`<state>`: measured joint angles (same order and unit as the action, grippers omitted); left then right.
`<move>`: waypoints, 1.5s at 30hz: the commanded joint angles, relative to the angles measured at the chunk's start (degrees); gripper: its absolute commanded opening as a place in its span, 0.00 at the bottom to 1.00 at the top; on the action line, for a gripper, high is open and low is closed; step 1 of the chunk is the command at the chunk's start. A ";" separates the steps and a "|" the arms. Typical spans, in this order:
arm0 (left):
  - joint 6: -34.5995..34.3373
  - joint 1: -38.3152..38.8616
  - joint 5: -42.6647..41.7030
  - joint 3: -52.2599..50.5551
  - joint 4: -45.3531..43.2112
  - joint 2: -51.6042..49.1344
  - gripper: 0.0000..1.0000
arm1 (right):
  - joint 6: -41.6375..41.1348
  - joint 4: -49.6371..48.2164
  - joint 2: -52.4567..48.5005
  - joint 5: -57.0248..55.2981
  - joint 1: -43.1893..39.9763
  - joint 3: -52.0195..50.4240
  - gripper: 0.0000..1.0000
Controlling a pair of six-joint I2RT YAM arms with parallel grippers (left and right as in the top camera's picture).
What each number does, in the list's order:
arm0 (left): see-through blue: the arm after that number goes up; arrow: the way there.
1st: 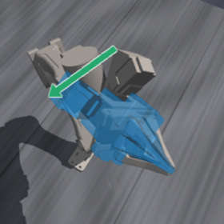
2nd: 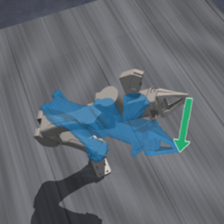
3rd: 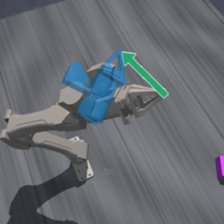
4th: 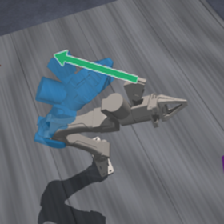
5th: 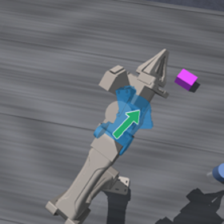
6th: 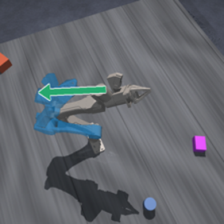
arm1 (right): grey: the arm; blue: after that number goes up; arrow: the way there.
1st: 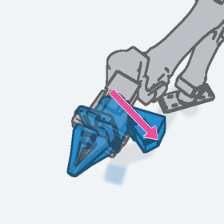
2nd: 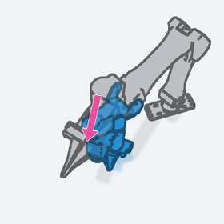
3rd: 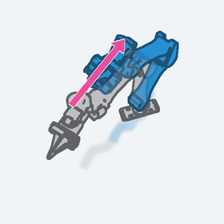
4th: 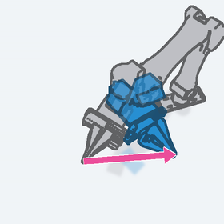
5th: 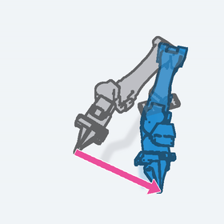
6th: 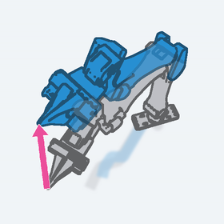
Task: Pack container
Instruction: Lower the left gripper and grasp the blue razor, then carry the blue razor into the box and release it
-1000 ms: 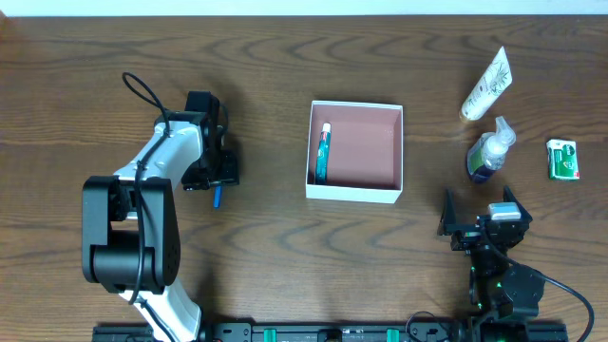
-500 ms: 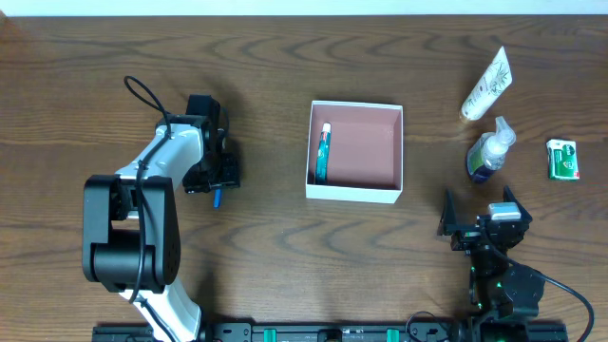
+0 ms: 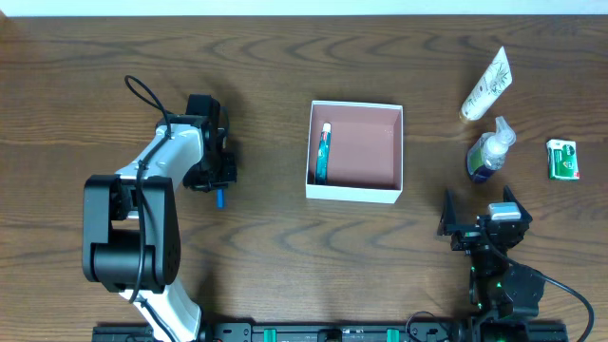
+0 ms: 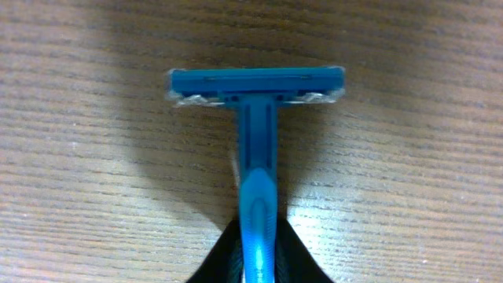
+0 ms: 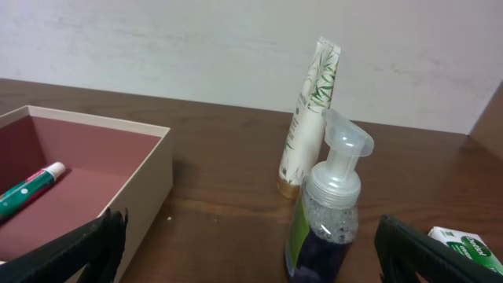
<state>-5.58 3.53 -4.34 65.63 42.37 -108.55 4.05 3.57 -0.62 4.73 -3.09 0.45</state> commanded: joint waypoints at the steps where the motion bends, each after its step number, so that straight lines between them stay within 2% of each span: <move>1: 0.39 -0.26 0.26 0.02 0.52 -0.72 0.07 | 0.74 0.11 0.24 0.22 0.00 -0.13 0.99; 8: 0.17 -0.20 -0.24 7.45 7.43 1.68 0.06 | 0.74 0.11 0.24 0.22 0.00 -0.13 0.99; 15: 0.17 1.70 -8.98 21.22 14.38 8.81 0.06 | 0.74 0.11 0.24 0.22 0.00 -0.13 0.99; 21: -4.31 12.59 -10.19 27.15 12.11 16.46 0.06 | 0.74 0.11 0.24 0.22 0.00 -0.13 0.99; 24: -10.27 20.04 -4.50 27.15 9.40 17.62 0.06 | 0.74 0.11 0.24 0.22 0.00 -0.13 0.99; 31: -18.71 31.80 2.14 27.12 5.01 12.61 0.06 | 0.74 0.11 0.24 0.22 0.00 -0.13 0.99; 34: -20.92 33.11 5.51 27.12 4.66 8.92 0.05 | 0.74 0.11 0.24 0.22 0.00 -0.13 0.99; 45: -21.11 33.94 4.92 27.12 2.03 -4.17 0.06 | 0.74 0.11 0.24 0.22 0.00 -0.13 0.99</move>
<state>-25.78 37.21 -0.82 93.03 44.75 -110.24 4.05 3.57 -0.62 4.71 -3.09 0.45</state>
